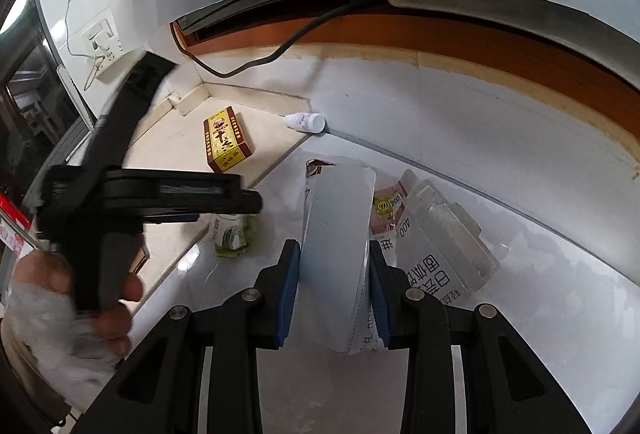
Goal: Collect trash
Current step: 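Grasp the green-and-white packet with the left tool while the right holds the carton, then carry the carton and packet down over the floor trash bin, then open both tools to drop the carton and packet into the bin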
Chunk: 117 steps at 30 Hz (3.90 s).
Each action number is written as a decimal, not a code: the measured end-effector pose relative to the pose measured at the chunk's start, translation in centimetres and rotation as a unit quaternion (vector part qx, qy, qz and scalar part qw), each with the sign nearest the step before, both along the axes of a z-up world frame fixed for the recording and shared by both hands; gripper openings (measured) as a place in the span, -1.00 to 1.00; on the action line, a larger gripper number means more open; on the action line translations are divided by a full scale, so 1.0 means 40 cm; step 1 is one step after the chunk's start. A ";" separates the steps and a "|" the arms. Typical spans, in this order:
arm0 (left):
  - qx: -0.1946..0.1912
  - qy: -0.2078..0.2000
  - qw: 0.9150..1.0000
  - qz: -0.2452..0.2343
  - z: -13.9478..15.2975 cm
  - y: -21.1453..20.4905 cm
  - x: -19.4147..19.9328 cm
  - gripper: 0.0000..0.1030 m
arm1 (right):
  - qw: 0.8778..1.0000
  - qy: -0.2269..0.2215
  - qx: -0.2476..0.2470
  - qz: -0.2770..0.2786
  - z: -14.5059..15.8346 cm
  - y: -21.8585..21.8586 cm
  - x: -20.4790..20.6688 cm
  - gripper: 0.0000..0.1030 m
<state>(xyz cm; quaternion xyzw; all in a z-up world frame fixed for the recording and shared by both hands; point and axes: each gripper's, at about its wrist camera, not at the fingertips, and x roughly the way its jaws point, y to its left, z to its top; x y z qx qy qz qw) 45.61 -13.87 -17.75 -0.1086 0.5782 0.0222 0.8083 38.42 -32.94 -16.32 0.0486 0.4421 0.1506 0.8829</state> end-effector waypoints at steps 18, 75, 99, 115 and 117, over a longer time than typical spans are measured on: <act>-0.018 -0.028 0.999 -0.017 0.053 0.060 -0.109 -0.66 | 1.000 -0.008 0.000 0.007 0.002 0.014 -0.010 -0.39; -0.020 0.020 0.982 -0.186 -0.051 0.267 -0.957 -0.66 | 0.997 0.068 0.013 -0.020 -0.029 0.444 -0.925 -0.39; 0.103 -0.005 0.967 -0.235 -0.476 0.183 -0.960 -0.65 | 0.986 0.153 0.055 -0.034 -0.611 0.356 -0.934 -0.39; 0.093 0.033 0.961 -0.260 -0.719 0.172 -0.899 -0.02 | 0.958 0.232 0.155 -0.057 -0.982 0.281 -0.828 -0.32; 0.089 0.035 0.963 -0.252 -0.717 0.181 -0.896 0.24 | 0.954 0.241 0.162 -0.070 -1.000 0.282 -0.826 -0.22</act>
